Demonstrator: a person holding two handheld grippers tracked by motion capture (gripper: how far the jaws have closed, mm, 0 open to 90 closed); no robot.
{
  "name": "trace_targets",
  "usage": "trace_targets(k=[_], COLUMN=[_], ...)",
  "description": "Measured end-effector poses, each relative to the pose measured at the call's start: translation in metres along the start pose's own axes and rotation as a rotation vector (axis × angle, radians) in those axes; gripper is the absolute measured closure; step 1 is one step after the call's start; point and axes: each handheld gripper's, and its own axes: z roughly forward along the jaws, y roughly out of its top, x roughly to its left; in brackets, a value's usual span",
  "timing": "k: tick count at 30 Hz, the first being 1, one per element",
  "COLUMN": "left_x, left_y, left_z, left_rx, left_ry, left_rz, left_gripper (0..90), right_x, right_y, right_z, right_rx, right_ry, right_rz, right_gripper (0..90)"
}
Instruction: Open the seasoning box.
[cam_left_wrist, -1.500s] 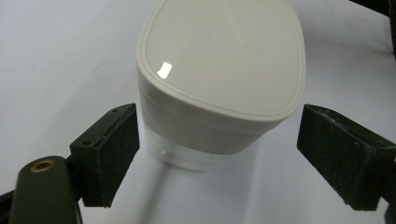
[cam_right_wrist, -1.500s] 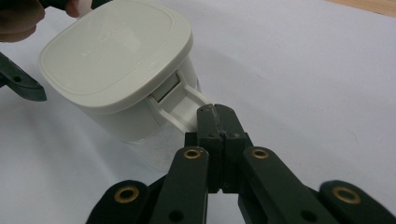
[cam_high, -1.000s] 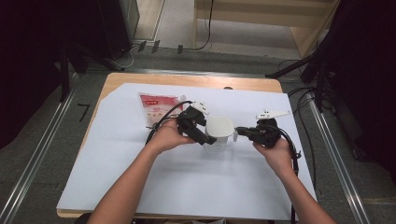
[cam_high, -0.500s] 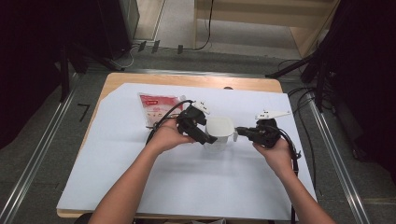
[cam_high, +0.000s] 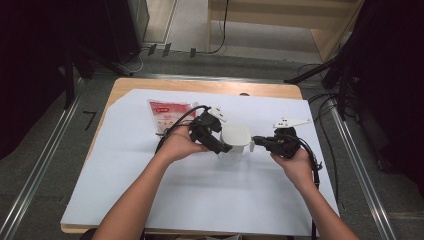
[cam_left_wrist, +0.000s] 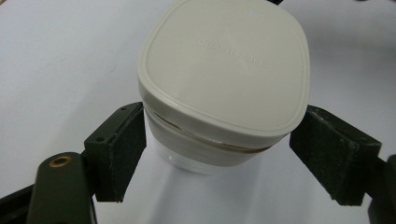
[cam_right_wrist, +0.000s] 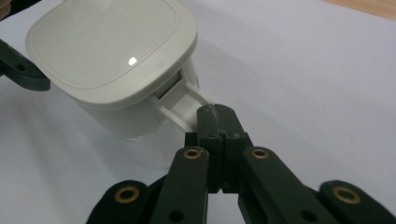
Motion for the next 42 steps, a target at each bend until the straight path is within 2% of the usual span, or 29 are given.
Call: trace_targets(k=[14, 16, 17, 19, 20, 21, 23, 25, 28, 32, 37, 42], left_x=[-0.001, -0.001, -0.001, -0.002, -0.002, -0.003, -0.008, -0.013, -0.019, -0.023, -0.027, -0.029], left_y=[0.002, 0.002, 0.003, 0.006, 0.009, 0.011, 0.017, 0.022, 0.029, 0.037, 0.046, 0.054], left_z=[-0.001, -0.003, -0.006, -0.015, -0.018, -0.019, -0.017, -0.015, -0.015, -0.015, -0.013, -0.013], left_rx=[0.006, -0.008, -0.030, -0.054, -0.048, -0.046, -0.010, 0.004, 0.000, 0.001, 0.012, 0.019], left_ry=[0.002, 0.004, 0.000, -0.017, -0.046, -0.046, -0.025, -0.037, -0.041, -0.057, -0.089, -0.113], left_rz=[0.001, 0.008, 0.007, 0.013, 0.015, 0.024, 0.043, 0.067, 0.092, 0.111, 0.124, 0.139], left_gripper=[20.4, 20.5, 21.1, 28.3, 37.3, 48.9, 49.5, 51.2, 55.9, 64.1, 75.5, 81.5], right_x=[0.001, 0.001, 0.001, 0.002, 0.002, 0.002, 0.005, 0.005, 0.003, 0.003, 0.003, 0.002], right_y=[-0.001, -0.001, -0.001, 0.000, 0.000, 0.000, 0.000, 0.000, -0.001, 0.000, -0.001, -0.001], right_z=[-0.001, -0.001, -0.001, 0.000, 0.000, 0.001, 0.001, 0.001, 0.001, 0.001, 0.000, 0.001], right_rx=[-0.001, -0.001, -0.002, -0.003, -0.005, -0.005, -0.005, 0.002, 0.002, -0.003, -0.002, -0.009], right_ry=[-0.009, -0.010, -0.009, -0.009, -0.006, 0.009, 0.004, -0.006, 0.009, 0.005, 0.011, 0.018], right_rz=[-0.009, -0.010, -0.010, -0.010, -0.014, -0.012, -0.024, -0.033, -0.019, -0.023, -0.007, 0.001], right_gripper=[90.0, 90.0, 90.0, 90.0, 90.0, 90.0, 90.0, 90.0, 90.0, 90.0, 90.0, 90.0])
